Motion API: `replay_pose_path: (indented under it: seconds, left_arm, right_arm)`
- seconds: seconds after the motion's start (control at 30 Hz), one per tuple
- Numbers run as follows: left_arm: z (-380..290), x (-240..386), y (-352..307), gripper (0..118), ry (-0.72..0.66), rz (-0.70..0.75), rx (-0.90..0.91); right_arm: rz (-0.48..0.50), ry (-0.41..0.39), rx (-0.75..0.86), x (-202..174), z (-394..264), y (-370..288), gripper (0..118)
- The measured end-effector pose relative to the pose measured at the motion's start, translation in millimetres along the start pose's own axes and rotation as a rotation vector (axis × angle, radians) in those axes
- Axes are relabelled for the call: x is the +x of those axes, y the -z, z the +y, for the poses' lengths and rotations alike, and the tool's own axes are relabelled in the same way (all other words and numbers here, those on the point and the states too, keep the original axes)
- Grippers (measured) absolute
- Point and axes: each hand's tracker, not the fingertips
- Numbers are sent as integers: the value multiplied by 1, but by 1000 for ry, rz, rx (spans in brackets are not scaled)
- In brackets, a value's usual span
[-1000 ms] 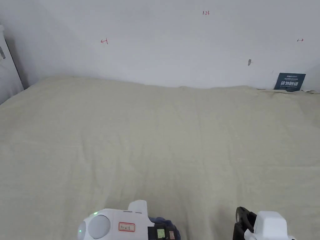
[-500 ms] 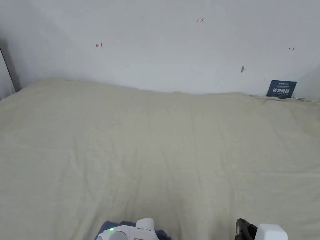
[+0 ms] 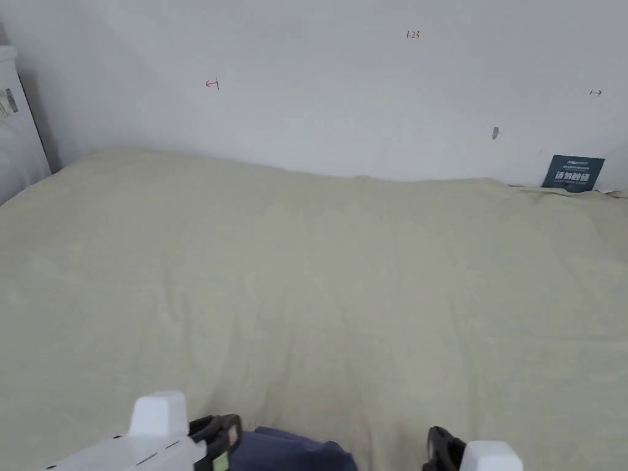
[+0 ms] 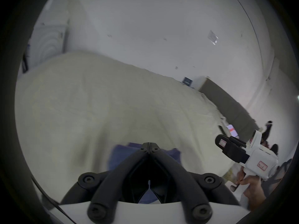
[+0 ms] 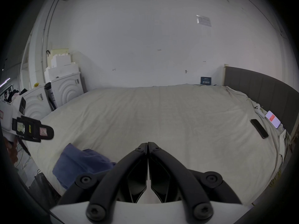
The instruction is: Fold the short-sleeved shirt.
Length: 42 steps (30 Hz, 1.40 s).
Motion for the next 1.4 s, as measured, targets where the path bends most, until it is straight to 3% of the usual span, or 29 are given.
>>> replay_pose_path:
  seconds: [0.23,0.3,0.4,0.47,0.53,0.6,0.77,0.9,1.13,1.23,1.3,1.4]
  left_arm:
    - [-24,-34,-31,0,-29,95,9]
    - [-31,-39,-33,0,-50,107,9]
    - [-37,-45,-32,0,-69,97,-9]
    - [-39,-47,-29,1,-71,90,-30]
    - [-38,-51,-22,17,-86,61,-61]
    - [-34,-60,-11,50,-115,24,-95]
    - [-20,-81,36,74,-188,-129,-235]
    - [-13,-90,81,82,-208,-179,-375]
    - [-19,-76,132,81,-184,-250,-535]
    - [-17,-73,132,62,-136,-224,-526]
    - [-14,-76,129,41,-140,-240,-526]
    - [-11,-73,127,26,-152,-263,-530]
  right_arm:
    - [141,-88,-101,-79,-29,37,0]
    - [127,-124,-155,-92,-42,56,0]
    - [99,-110,-246,-95,-62,84,0]
    - [90,-107,-222,-93,-67,91,0]
    - [84,-111,-221,-93,-62,92,0]
    - [83,-111,-226,-93,-63,93,0]
    - [87,-118,-217,-90,-66,92,0]
    - [95,-109,-213,-87,-67,90,0]
    - [100,-103,-204,-86,-68,87,0]
    - [107,-96,-199,-82,-68,85,0]
    - [123,-90,-196,-79,-67,83,0]
    - [135,-104,-179,-78,-67,77,0]
